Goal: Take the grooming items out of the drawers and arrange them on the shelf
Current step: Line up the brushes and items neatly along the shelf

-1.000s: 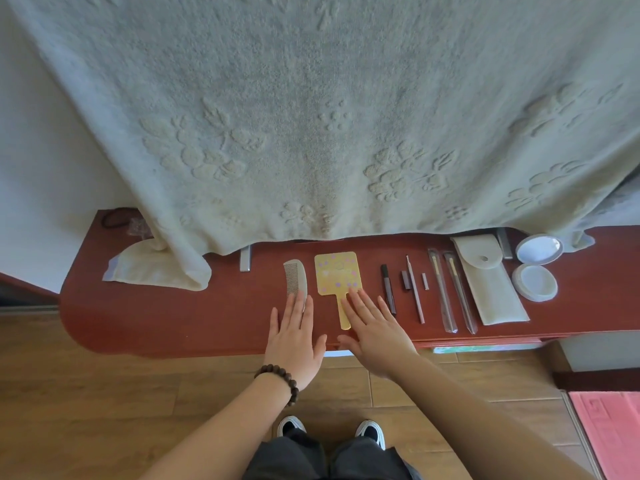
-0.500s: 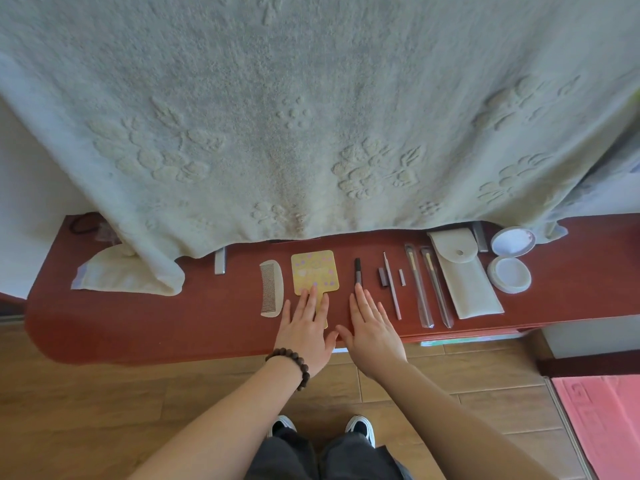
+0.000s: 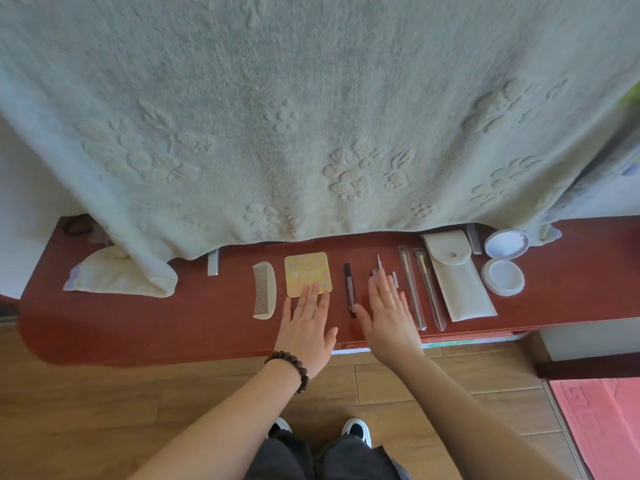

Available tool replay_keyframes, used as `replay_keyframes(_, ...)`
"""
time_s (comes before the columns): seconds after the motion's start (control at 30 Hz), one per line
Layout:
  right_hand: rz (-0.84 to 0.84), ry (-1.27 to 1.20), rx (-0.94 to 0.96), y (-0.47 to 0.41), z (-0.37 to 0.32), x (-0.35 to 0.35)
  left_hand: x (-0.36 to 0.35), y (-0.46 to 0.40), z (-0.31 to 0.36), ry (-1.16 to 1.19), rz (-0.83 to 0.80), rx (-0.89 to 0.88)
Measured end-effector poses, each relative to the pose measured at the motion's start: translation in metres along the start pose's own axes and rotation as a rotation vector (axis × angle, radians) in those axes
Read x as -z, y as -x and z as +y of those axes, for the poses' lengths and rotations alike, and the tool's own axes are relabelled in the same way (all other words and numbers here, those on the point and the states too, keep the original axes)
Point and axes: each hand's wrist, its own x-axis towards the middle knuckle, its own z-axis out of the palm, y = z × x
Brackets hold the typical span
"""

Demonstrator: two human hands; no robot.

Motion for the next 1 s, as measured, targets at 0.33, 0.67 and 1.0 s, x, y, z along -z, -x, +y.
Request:
replay_keyframes(0.33,-0.133,0.129,-0.032,-0.019,0.015,-0.001,-0.002,-0.019,0.033,-0.013,-0.035,-0.083)
replay_keyframes(0.67,-0.170,0.082,-0.029,-0.015,0.007,-0.007,-0.002,-0.018,0.034,-0.015,-0.059,-0.039)
replay_keyframes(1.0,-0.168,0.005,-0.040,-0.015,0.009,-0.006,-0.001,-0.017,0.035,-0.009,-0.052,-0.019)
